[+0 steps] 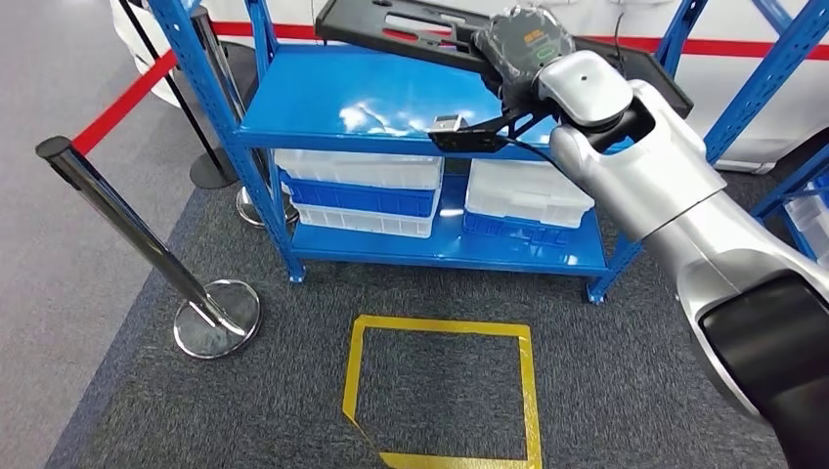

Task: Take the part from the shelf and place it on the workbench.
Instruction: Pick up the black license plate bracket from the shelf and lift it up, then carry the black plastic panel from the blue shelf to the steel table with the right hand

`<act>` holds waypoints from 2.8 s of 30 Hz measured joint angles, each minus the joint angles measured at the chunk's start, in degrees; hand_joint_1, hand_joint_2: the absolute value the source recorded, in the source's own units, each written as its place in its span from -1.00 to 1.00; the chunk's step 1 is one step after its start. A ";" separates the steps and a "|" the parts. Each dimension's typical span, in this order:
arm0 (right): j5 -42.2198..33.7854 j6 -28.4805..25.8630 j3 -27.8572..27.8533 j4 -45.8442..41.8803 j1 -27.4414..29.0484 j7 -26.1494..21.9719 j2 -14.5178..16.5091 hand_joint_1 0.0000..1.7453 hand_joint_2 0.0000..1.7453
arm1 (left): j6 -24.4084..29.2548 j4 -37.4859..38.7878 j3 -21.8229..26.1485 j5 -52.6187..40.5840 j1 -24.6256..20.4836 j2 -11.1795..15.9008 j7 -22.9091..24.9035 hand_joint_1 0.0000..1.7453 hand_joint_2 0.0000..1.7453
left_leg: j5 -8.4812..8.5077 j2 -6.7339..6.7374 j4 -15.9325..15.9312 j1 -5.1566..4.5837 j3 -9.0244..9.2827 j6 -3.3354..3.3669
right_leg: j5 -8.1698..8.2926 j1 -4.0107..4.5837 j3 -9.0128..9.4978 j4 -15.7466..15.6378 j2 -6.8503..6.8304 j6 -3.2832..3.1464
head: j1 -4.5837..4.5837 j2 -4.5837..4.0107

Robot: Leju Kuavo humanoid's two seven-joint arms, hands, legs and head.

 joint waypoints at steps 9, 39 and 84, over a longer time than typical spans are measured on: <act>0.14 0.01 0.32 0.68 0.54 -0.04 -0.57 1.00 1.00 | 0.00 0.00 -0.05 -0.14 0.07 -0.11 -0.04 -1.00 1.00 | 6.36 0.77 -0.98 0.57 -6.07 1.48 | -9.65 -0.65 -1.83 15.24 0.52 1.77 | 0.07 -0.01; 0.67 -0.19 0.72 1.97 0.73 0.21 -0.55 1.00 1.00 | 0.13 0.00 -0.05 -0.46 -0.07 -0.12 -0.02 -1.00 1.00 | 7.35 0.61 0.80 0.81 -8.57 1.24 | -13.55 -0.54 -0.43 16.85 0.46 1.57 | 0.01 -0.01; 6.75 3.61 1.34 15.79 -5.21 8.39 7.46 1.00 1.00 | 1.09 0.07 -0.11 -1.16 0.19 -0.43 2.66 -1.00 1.00 | -2.52 0.37 17.79 0.91 -14.37 -2.76 | -4.98 -0.23 2.78 1.24 0.06 -2.03 | -0.09 -0.01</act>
